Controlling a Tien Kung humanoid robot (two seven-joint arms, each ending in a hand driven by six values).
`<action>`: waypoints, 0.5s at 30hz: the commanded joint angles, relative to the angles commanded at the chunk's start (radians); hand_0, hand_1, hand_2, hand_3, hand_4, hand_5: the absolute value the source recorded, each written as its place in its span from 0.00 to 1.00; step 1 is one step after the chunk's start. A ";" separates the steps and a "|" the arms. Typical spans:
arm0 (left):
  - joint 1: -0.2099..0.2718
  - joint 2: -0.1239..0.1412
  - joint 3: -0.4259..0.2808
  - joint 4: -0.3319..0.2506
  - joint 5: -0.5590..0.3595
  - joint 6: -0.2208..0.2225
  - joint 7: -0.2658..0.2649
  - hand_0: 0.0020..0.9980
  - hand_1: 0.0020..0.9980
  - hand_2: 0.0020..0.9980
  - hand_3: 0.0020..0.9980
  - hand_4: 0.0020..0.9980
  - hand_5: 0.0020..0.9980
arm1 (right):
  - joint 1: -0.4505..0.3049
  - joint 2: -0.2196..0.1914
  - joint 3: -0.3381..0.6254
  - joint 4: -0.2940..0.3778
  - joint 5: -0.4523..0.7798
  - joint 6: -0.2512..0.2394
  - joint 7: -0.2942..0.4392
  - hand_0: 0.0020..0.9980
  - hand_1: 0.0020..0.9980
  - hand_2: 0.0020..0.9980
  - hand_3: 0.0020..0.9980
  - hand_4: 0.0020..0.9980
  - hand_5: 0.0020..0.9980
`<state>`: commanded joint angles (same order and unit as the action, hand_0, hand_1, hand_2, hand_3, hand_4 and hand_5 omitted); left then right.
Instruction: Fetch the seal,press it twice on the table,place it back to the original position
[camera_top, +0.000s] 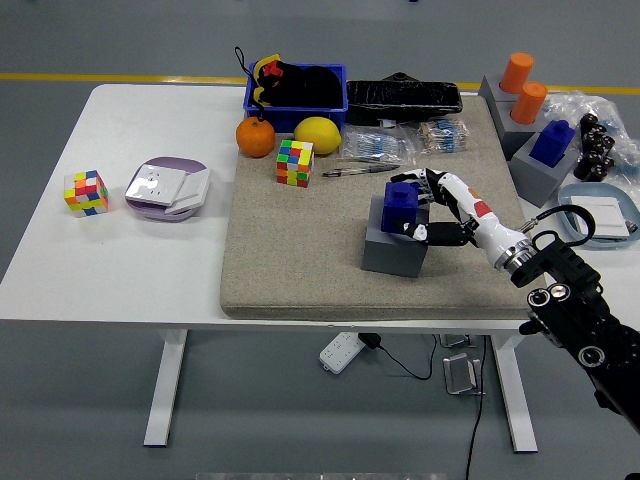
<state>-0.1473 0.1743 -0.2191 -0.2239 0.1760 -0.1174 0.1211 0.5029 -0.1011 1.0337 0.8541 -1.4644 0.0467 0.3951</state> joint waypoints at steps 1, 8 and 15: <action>0.000 0.000 -0.001 0.000 0.000 0.000 0.000 0.82 0.82 0.79 0.84 0.81 0.41 | 0.000 0.000 0.000 0.000 0.000 0.001 0.000 0.82 0.82 0.82 0.84 0.87 0.00; 0.000 0.000 -0.001 -0.001 0.000 0.000 0.000 0.82 0.82 0.79 0.84 0.81 0.41 | 0.000 0.001 0.005 -0.002 -0.016 -0.003 0.000 0.88 0.87 0.86 0.87 0.92 0.00; -0.002 0.004 0.002 -0.001 -0.001 0.000 0.000 0.82 0.82 0.79 0.84 0.81 0.41 | -0.002 -0.007 0.022 0.009 -0.026 0.008 -0.007 0.96 0.93 0.92 0.92 1.00 0.09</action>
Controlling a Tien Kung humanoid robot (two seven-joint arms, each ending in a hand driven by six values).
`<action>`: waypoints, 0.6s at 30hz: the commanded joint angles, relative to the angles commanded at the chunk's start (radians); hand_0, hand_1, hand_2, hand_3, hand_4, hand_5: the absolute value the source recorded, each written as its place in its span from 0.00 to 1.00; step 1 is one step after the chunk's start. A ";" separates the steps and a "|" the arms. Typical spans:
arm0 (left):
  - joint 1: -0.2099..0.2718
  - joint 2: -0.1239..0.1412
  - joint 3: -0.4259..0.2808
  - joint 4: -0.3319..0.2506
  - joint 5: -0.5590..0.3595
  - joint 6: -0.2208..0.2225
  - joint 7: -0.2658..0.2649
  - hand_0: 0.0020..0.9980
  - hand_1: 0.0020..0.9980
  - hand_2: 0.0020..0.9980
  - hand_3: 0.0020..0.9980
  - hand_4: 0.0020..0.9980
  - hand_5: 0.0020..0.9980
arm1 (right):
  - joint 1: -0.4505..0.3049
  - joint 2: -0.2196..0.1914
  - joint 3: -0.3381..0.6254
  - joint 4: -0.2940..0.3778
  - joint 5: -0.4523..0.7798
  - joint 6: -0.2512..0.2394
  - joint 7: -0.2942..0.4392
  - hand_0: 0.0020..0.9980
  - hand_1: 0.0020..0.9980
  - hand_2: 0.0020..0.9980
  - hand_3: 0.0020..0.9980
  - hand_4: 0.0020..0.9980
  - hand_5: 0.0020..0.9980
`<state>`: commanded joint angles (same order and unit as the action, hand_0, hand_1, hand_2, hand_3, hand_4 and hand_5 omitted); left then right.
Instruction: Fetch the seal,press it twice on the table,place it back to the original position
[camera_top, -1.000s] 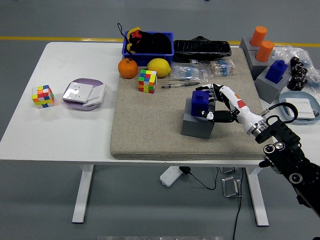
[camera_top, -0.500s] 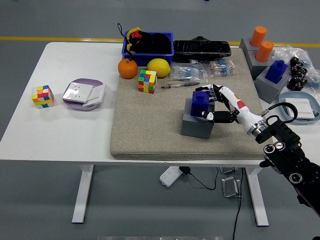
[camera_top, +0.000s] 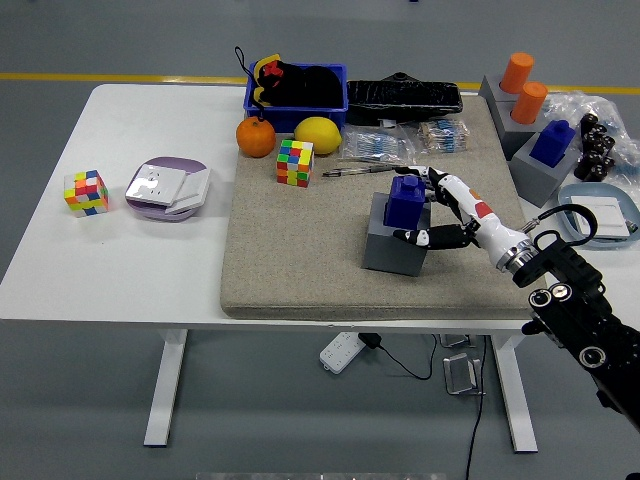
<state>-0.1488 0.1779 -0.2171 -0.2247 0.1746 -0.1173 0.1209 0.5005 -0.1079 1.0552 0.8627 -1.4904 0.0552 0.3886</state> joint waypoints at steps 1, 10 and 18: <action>0.000 0.000 0.001 0.000 -0.001 0.000 0.000 0.82 0.82 0.79 0.84 0.81 0.41 | -0.001 -0.002 0.003 0.003 0.001 0.001 0.000 0.96 0.93 0.92 0.92 1.00 0.09; 0.001 0.001 0.005 -0.001 -0.001 0.000 0.000 0.82 0.82 0.79 0.84 0.81 0.41 | -0.006 -0.008 0.013 0.015 0.006 -0.005 0.004 0.97 0.94 0.93 0.93 1.00 0.17; 0.001 0.002 0.005 -0.002 0.000 -0.001 0.000 0.82 0.82 0.79 0.84 0.81 0.41 | -0.007 -0.007 0.011 0.018 0.008 -0.008 0.008 0.96 0.93 0.92 0.92 1.00 0.16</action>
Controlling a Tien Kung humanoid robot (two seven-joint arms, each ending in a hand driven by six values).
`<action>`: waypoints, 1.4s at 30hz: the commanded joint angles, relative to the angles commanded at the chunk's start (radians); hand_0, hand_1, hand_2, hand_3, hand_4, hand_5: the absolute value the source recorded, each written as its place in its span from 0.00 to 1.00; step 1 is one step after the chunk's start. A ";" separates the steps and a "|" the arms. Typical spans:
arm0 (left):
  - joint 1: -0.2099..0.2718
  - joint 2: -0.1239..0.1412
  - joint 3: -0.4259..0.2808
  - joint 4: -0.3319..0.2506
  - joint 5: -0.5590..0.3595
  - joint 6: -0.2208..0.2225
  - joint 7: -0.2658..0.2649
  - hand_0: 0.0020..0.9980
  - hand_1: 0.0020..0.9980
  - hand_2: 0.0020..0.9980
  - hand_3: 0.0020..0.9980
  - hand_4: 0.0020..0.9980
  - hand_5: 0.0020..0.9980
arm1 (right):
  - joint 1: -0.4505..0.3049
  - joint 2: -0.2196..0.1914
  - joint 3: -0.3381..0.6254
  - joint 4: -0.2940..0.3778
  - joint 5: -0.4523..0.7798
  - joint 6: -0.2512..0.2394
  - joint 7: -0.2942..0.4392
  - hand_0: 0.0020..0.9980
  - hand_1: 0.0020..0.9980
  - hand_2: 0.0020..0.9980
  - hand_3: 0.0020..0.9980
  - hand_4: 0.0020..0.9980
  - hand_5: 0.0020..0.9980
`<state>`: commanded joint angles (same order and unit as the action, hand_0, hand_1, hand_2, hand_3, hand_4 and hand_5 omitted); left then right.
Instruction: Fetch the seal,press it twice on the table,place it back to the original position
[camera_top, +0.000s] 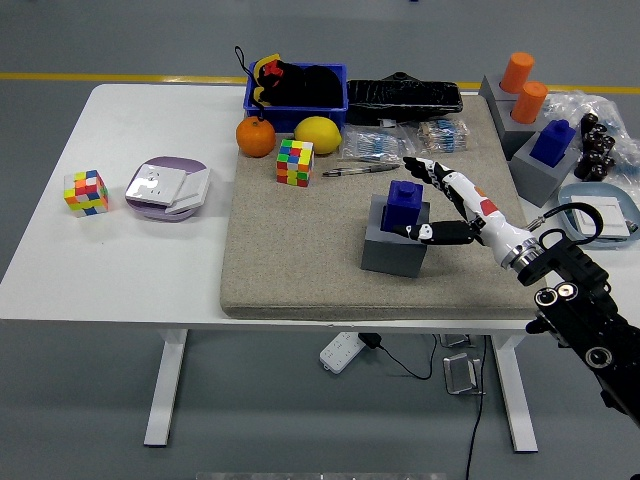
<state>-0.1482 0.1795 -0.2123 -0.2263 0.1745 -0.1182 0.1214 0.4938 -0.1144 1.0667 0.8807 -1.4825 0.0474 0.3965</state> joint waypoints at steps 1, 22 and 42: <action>0.000 0.000 0.001 0.000 -0.001 0.000 0.000 0.82 0.82 0.79 0.84 0.81 0.41 | 0.000 0.000 0.003 -0.001 0.000 0.001 0.001 0.96 0.93 0.92 0.92 1.00 0.16; 0.002 -0.004 -0.021 0.004 0.006 0.000 -0.001 0.82 0.82 0.79 0.84 0.81 0.41 | -0.087 -0.122 0.323 0.042 -0.060 0.114 -0.010 0.98 0.97 0.96 0.97 1.00 0.54; 0.000 -0.002 -0.034 0.006 0.008 0.004 0.000 0.82 0.82 0.79 0.84 0.81 0.41 | -0.205 -0.173 0.736 0.084 -0.068 0.118 -0.087 0.95 0.91 0.89 0.88 1.00 0.66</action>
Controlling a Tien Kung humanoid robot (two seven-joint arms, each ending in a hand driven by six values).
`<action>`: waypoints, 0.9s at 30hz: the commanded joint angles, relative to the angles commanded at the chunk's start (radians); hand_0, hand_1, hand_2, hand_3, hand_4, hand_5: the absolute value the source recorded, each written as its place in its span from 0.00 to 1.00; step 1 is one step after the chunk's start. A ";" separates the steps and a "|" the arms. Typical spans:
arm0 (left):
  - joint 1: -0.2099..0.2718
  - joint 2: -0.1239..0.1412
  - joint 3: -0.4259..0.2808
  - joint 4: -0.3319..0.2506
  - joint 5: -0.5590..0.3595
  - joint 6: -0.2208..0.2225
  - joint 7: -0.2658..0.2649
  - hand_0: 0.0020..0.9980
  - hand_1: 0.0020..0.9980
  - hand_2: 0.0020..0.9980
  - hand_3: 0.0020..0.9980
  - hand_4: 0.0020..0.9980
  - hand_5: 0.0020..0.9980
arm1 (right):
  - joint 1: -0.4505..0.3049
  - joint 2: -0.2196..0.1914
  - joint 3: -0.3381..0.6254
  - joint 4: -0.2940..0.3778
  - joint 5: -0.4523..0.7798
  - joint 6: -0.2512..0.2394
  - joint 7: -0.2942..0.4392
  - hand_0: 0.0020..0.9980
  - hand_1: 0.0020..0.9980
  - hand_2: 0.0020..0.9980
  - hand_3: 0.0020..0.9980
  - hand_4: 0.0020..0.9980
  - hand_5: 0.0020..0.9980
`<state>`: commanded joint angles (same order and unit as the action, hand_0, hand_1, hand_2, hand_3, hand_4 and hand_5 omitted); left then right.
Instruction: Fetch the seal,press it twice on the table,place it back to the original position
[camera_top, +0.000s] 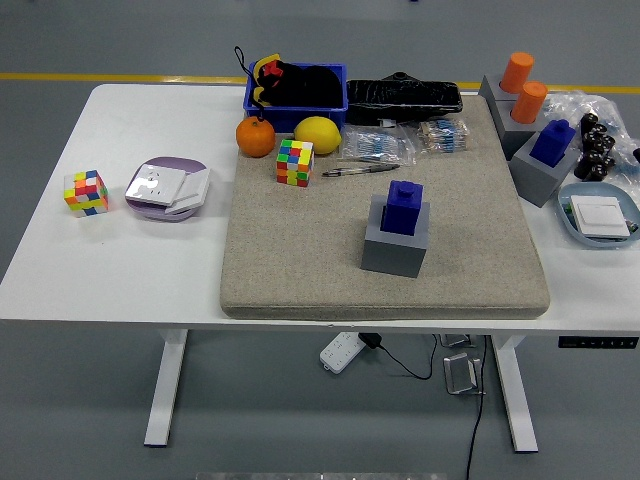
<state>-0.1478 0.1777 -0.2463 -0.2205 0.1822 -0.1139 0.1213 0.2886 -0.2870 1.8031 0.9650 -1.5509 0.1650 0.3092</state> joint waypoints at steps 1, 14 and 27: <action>-0.001 0.000 -0.004 -0.001 0.003 0.000 0.000 0.82 0.82 0.79 0.84 0.81 0.41 | -0.006 -0.003 0.011 0.005 0.000 0.001 -0.002 0.95 0.91 0.89 0.88 1.00 0.66; -0.011 -0.001 -0.006 0.001 0.002 0.003 -0.001 0.82 0.82 0.79 0.84 0.81 0.42 | -0.050 -0.011 0.118 0.052 -0.002 0.006 -0.022 0.94 0.90 0.88 0.87 1.00 0.61; -0.007 0.001 -0.013 -0.001 0.009 0.006 0.000 0.82 0.82 0.79 0.84 0.80 0.41 | -0.084 -0.008 0.188 0.109 -0.008 0.031 -0.058 0.91 0.86 0.84 0.84 1.00 0.54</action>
<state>-0.1545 0.1789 -0.2592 -0.2214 0.1917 -0.1083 0.1214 0.2050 -0.2955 1.9911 1.0745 -1.5588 0.1958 0.2513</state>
